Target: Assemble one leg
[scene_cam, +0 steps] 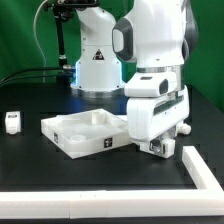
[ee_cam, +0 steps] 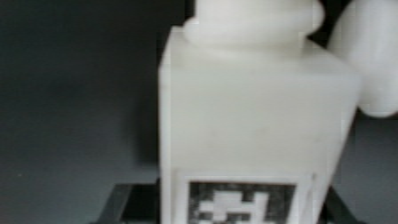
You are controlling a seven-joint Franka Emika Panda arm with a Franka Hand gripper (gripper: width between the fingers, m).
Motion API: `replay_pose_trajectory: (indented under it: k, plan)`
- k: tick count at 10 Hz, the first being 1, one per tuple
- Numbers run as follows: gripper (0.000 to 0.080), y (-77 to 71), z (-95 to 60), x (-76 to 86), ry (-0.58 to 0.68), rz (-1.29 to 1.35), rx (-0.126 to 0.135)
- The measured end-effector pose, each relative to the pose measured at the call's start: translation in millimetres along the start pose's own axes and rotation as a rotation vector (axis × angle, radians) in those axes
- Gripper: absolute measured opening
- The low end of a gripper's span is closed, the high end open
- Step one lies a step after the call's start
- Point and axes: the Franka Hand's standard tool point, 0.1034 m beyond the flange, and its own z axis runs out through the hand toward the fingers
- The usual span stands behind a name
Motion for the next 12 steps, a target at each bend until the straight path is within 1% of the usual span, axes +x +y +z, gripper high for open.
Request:
replay_pose_trajectory:
  k: [1, 2, 3, 4, 5, 6, 7, 8, 11, 12]
  plan:
    - [0.0288, 13.2, -11.6, 3.0, -0.024, -0.017, 0.007]
    - [0.0288, 30.8, -34.9, 11.8, -0.022, -0.034, -0.012]
    - [0.0288, 33.9, -51.5, 13.7, -0.03, -0.026, -0.016]
    - [0.0288, 30.2, -61.7, 10.7, -0.035, -0.021, -0.017]
    - [0.0288, 17.6, -70.3, 1.0, -0.032, -0.002, -0.022]
    - [0.0288, -7.1, -76.0, -11.3, -0.042, 0.045, -0.014]
    - [0.0288, -18.3, -73.7, -14.9, -0.029, 0.042, -0.017]
    - [0.0288, -15.9, -72.3, -15.5, -0.036, 0.043, -0.013]
    - [0.0288, -17.6, -71.4, -16.9, -0.037, 0.043, -0.012]
    - [0.0288, -28.0, -75.3, -19.0, 0.001, 0.094, -0.035]
